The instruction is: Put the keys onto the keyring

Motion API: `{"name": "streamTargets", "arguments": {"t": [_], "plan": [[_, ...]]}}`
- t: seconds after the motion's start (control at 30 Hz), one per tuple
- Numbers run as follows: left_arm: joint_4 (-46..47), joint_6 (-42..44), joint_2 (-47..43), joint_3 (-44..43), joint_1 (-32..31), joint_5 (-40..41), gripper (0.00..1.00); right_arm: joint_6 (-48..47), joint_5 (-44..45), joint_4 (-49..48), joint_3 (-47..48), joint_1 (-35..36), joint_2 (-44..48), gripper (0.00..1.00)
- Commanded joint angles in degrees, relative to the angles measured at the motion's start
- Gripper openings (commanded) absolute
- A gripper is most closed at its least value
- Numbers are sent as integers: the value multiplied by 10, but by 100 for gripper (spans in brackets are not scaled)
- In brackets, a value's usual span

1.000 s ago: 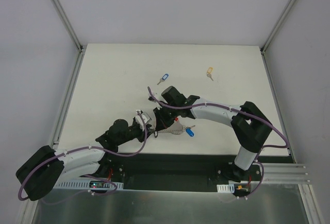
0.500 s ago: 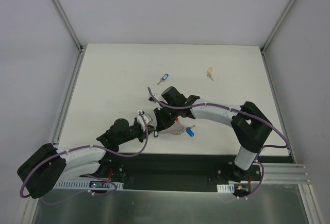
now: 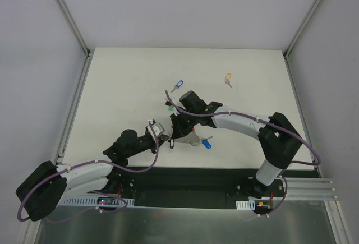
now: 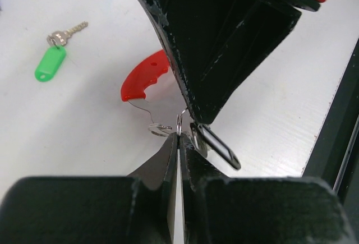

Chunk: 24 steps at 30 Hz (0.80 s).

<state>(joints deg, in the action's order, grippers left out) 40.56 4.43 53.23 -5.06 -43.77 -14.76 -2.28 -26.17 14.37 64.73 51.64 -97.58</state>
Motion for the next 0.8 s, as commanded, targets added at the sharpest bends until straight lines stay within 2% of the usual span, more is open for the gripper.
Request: {"name": "streamTargets", "arguments": {"t": [0.0,0.3,0.63,0.7,0.73,0.77], "plan": [[50,1,-33,8,1,5,0,11,23,18,-20,-26,34,1],[57,-13,-59,17,2,4,0,39,17,19,-45,-41,21,1],[54,-28,-49,19,2,-11,0,-17,-1,14,-20,-29,63,1],[54,-25,-50,17,2,-12,0,-6,-10,-13,-41,-29,76,13],[54,-26,-51,17,2,-12,0,-2,-15,-38,-49,-30,80,22],[53,-27,-52,16,2,-12,0,3,-19,-50,-55,-30,87,26]]}}
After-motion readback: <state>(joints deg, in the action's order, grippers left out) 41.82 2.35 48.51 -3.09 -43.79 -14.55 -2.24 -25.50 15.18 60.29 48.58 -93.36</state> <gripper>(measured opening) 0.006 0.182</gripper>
